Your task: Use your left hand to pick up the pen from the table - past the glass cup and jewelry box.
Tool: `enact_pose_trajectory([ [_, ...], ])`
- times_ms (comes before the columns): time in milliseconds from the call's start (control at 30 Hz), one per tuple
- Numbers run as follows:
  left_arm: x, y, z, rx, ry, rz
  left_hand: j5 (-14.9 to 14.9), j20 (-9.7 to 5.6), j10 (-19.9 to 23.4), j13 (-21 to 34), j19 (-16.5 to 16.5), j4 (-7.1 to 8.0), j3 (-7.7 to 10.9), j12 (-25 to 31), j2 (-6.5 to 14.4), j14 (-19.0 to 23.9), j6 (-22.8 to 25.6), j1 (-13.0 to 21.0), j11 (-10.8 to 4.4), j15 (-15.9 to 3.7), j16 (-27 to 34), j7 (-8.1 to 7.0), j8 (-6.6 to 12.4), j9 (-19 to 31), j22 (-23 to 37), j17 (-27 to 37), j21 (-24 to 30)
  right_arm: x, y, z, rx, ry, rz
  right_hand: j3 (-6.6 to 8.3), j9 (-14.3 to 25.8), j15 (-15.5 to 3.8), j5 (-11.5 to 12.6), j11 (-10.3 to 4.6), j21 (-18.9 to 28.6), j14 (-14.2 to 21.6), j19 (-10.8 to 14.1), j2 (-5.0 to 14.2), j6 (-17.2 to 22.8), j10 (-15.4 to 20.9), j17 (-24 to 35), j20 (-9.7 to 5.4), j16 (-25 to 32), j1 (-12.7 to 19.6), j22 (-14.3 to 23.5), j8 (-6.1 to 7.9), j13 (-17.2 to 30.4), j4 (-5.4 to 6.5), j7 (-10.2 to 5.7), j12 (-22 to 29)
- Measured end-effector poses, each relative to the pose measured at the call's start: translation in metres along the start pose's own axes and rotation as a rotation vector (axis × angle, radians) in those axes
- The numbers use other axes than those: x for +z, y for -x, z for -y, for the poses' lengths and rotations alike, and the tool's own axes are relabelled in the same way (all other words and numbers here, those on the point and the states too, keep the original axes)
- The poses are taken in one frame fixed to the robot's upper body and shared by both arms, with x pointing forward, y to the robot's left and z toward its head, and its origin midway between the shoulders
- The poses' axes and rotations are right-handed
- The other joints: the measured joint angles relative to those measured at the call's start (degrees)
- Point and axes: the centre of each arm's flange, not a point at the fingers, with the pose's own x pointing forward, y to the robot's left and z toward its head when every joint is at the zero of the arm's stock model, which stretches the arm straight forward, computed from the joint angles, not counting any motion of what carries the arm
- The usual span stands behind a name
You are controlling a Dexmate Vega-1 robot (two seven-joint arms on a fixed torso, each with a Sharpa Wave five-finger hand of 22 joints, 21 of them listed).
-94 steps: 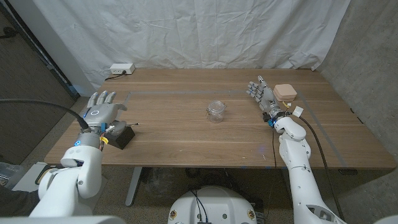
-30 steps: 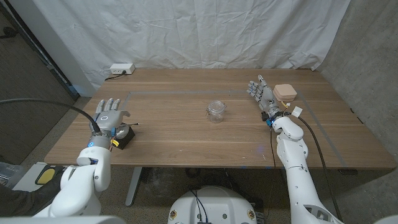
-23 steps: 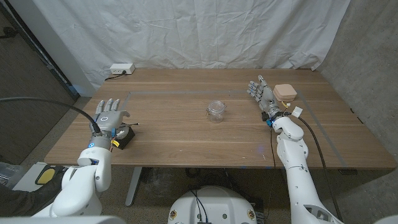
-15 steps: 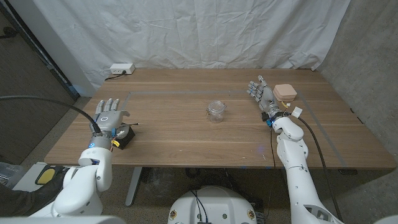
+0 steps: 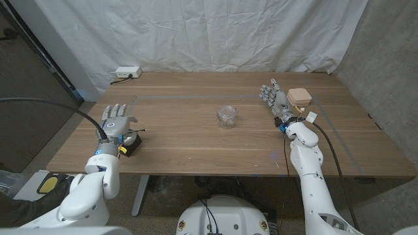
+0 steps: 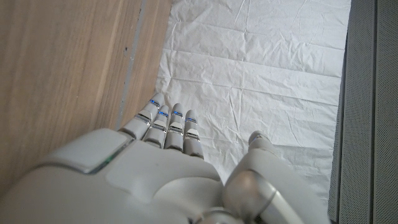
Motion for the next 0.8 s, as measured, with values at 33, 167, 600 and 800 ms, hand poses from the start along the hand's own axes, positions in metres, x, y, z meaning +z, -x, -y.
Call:
enact_pose_trajectory([
  [33,0.0014,-0.001,0.0001,0.001,-0.003,0.005,0.0,0.0,0.0,0.0,0.0,0.0,0.0,0.12,0.0,0.0,0.22,0.0,0.0,0.0,0.0,-0.21,0.0,0.0,0.0,0.0,0.0,0.0,-0.0002,0.0,0.0,0.001,0.0,0.0,0.0,0.0,0.0,0.0,0.0,0.0,0.0,0.0,0.0,0.0,0.0,0.0,0.0,0.0,0.0,0.0,0.0,0.0,0.0,0.0],
  [167,0.0022,-0.0032,0.0032,-0.009,0.003,0.003,0.22,0.0,0.0,0.0,0.0,0.0,0.01,0.28,0.0,0.0,0.32,0.0,0.0,0.0,0.0,-0.31,0.0,0.14,0.0,0.0,0.0,-0.0003,-0.0012,-0.0001,0.0,0.001,-0.001,0.0,0.0,0.0,0.0,0.0,-0.23,0.0,0.0,0.0,0.0,0.0,0.0,0.0,0.0,0.0,0.0,0.0,0.0,0.0,0.0,0.0],
  [600,0.0065,-0.0079,0.0078,-0.023,-0.011,0.007,0.44,0.0,0.32,0.0,0.0,0.0,-0.47,0.28,-0.23,0.03,2.16,0.23,0.1,-0.03,0.0,0.31,0.0,0.14,0.0,0.0,0.0,-0.0004,-0.0028,0.0006,-0.004,-0.001,-0.001,0.01,0.0,-0.01,0.0,0.0,-0.38,-0.01,0.43,0.0,0.2,0.0,0.0,0.43,0.0,0.0,0.0,0.0,-0.01,0.01,-0.2,0.0],
  [800,0.0077,-0.008,0.0075,-0.028,-0.019,0.007,0.43,0.0,0.32,0.0,0.0,0.15,-0.62,0.28,-0.23,0.03,2.98,0.23,0.1,-0.03,0.0,-0.12,0.4,0.13,0.0,-0.01,0.0,-0.0028,-0.0031,0.0011,-0.006,-0.005,-0.004,0.02,0.0,-0.01,0.0,0.0,-0.59,-0.01,0.41,0.0,0.21,0.0,0.0,0.41,0.0,0.0,0.0,0.0,-0.01,0.02,-0.21,0.0],
])
